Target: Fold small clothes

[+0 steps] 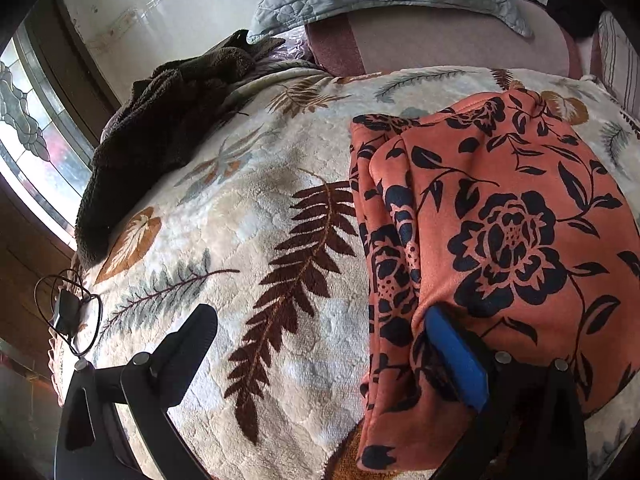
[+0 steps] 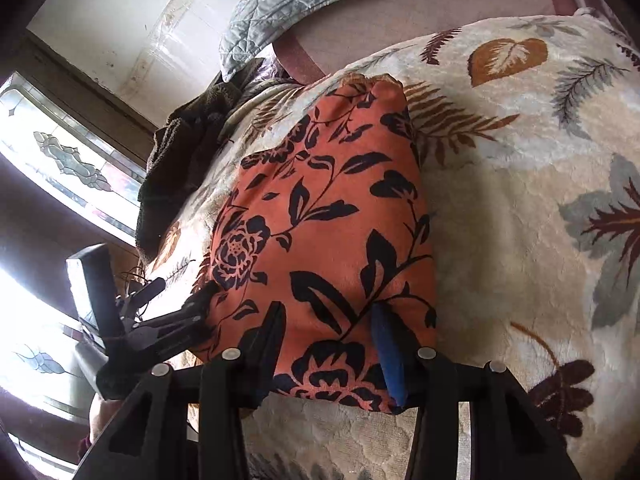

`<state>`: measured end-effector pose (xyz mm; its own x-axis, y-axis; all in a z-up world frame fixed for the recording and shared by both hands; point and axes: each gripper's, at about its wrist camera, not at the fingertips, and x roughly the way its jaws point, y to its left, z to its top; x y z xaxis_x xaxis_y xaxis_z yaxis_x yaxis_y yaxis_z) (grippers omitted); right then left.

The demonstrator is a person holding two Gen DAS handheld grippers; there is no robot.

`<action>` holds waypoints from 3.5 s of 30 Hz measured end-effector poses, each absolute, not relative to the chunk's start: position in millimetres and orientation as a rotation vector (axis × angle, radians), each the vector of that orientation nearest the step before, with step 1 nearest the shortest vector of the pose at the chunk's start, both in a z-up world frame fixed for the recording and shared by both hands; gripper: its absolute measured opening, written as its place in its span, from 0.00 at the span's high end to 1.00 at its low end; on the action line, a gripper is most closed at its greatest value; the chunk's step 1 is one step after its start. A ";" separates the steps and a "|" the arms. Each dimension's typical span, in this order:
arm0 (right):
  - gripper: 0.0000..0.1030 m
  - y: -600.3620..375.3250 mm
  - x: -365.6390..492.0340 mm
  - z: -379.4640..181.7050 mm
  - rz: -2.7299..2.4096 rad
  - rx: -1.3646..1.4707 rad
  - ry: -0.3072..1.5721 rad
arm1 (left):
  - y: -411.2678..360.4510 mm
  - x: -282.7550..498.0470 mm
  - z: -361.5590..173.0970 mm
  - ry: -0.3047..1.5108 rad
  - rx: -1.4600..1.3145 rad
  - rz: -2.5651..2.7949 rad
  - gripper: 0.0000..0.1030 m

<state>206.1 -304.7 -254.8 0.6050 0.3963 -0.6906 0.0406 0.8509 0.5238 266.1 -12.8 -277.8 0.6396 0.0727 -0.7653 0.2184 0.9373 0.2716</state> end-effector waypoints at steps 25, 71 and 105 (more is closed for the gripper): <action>0.52 -304.2 223.7 -233.7 0.177 0.498 0.901 | 4.3 247.6 -249.4 0.833 0.098 -0.166 0.00; 0.42 -301.6 221.9 -253.8 0.158 0.526 0.915 | -20.6 234.1 -275.8 0.816 0.279 -0.088 0.00; 0.42 -303.7 221.8 -261.5 0.208 0.597 0.943 | -19.1 235.0 -275.3 0.818 0.270 -0.098 0.00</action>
